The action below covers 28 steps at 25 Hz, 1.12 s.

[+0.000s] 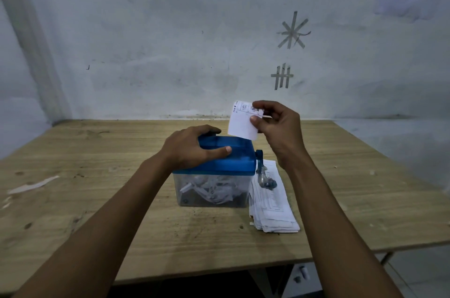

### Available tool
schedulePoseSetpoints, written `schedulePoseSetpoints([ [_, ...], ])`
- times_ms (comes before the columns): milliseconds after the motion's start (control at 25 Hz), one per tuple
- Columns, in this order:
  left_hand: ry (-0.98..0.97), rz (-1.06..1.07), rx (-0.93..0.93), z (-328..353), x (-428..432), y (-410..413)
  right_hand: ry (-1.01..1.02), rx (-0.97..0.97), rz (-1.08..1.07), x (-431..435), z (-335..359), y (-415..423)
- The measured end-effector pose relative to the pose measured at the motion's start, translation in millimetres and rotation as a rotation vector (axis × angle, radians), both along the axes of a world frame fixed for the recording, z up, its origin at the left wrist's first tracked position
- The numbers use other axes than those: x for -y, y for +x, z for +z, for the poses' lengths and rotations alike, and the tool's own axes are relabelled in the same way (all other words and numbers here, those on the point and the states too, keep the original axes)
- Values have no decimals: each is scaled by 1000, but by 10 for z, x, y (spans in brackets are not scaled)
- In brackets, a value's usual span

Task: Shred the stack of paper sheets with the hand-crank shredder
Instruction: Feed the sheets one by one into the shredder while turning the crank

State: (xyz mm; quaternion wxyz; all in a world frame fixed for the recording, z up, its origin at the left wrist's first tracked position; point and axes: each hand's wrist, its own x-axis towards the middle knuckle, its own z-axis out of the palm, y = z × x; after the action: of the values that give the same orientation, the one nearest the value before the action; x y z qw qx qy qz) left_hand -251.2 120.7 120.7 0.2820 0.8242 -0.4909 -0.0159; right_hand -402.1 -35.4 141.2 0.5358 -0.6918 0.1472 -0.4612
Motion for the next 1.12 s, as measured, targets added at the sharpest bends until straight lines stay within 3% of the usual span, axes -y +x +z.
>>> schedulePoseSetpoints([
  [560, -327, -76, -217, -14, -50, 60, -17, -149, 178, -151, -82, 221],
  [720, -354, -94, -219, -24, -51, 59, -60, -284, 23, -184, -134, 67],
  [920, -382, -69, -227, -30, -69, 74, -1, -817, -130, -310, -309, -288],
  [1120, -363, -57, -216, -40, -47, 64, 9, -725, -186, -368, -347, -278],
])
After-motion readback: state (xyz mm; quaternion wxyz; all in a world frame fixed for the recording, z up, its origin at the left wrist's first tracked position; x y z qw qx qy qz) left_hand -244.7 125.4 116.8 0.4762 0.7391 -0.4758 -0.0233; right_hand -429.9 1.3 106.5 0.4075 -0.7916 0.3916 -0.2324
